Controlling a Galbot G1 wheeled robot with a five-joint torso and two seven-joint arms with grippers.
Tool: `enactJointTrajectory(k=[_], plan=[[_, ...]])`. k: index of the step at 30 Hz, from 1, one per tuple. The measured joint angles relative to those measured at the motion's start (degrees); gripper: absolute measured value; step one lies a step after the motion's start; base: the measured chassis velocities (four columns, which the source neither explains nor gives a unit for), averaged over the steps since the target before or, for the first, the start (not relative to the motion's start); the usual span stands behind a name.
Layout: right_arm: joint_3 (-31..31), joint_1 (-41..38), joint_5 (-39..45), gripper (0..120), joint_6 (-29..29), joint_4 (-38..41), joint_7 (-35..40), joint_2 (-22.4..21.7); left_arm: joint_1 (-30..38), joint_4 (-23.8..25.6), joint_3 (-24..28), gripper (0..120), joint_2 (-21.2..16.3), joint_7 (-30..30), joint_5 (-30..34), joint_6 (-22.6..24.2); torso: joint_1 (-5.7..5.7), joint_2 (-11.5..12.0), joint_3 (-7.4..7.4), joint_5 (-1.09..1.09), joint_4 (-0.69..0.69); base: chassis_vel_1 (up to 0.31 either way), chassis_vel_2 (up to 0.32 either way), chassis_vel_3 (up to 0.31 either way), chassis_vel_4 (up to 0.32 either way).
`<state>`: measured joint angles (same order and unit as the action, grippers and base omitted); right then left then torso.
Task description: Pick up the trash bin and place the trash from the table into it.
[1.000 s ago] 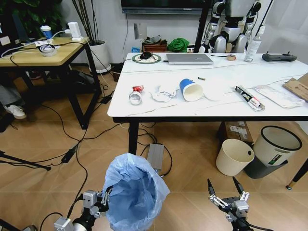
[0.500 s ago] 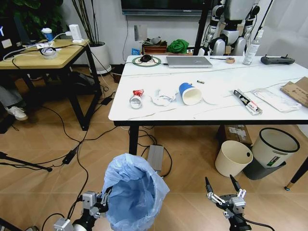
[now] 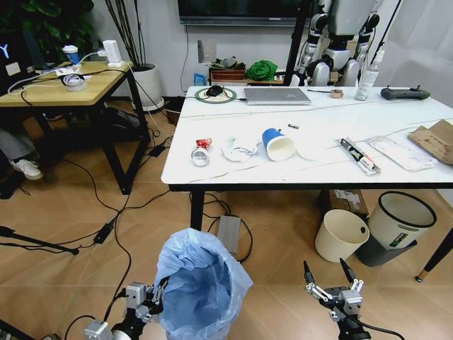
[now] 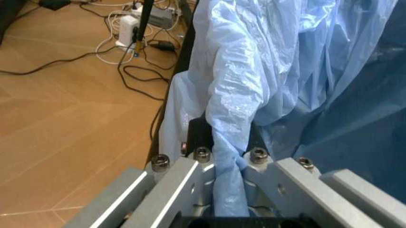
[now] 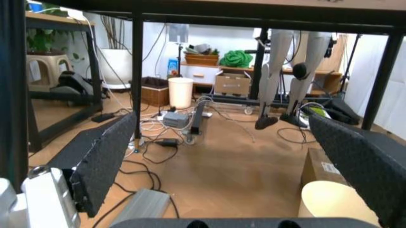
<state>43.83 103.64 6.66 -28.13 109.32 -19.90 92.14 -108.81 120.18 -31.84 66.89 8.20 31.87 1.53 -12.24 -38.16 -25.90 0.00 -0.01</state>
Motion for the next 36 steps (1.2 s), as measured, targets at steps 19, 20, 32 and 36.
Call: enactJointTrajectory(k=[19, 20, 32, 36], plan=[[-0.1, -0.7, -0.1, 100, 0.2, 0.0, 0.0, 0.0, 0.7, -0.1, 0.2, 0, 0.6, -0.1, -0.2, 0.3, -2.08, -5.0, -2.86, 0.0, 0.0, 0.0, 0.0, 0.0, 0.0], [-0.1, -0.7, -0.1, 100, 0.2, 0.0, 0.0, 0.0, 0.7, -0.1, 0.2, 0, 0.6, -0.1, -0.2, 0.3, -2.08, -5.0, -2.86, 0.0, 0.0, 0.0, 0.0, 0.0, 0.0], [-0.1, -0.7, -0.2, 100, 0.1, 0.0, -0.1, 0.0, 0.8, -0.6, 0.4, 0, 0.6, 0.2, -0.5, 0.3, -3.37, -8.1, -4.73, 0.0, 0.0, 0.0, 0.0, 0.0, 0.0], [-0.1, -0.7, -0.2, 100, 0.1, 0.0, -0.1, 0.0, 0.8, -0.6, 0.4, 0, 0.5, 0.3, -0.5, 0.3, -3.67, -8.8, -5.15, 0.0, 0.0, 0.0, 0.0, 0.0, 0.0]])
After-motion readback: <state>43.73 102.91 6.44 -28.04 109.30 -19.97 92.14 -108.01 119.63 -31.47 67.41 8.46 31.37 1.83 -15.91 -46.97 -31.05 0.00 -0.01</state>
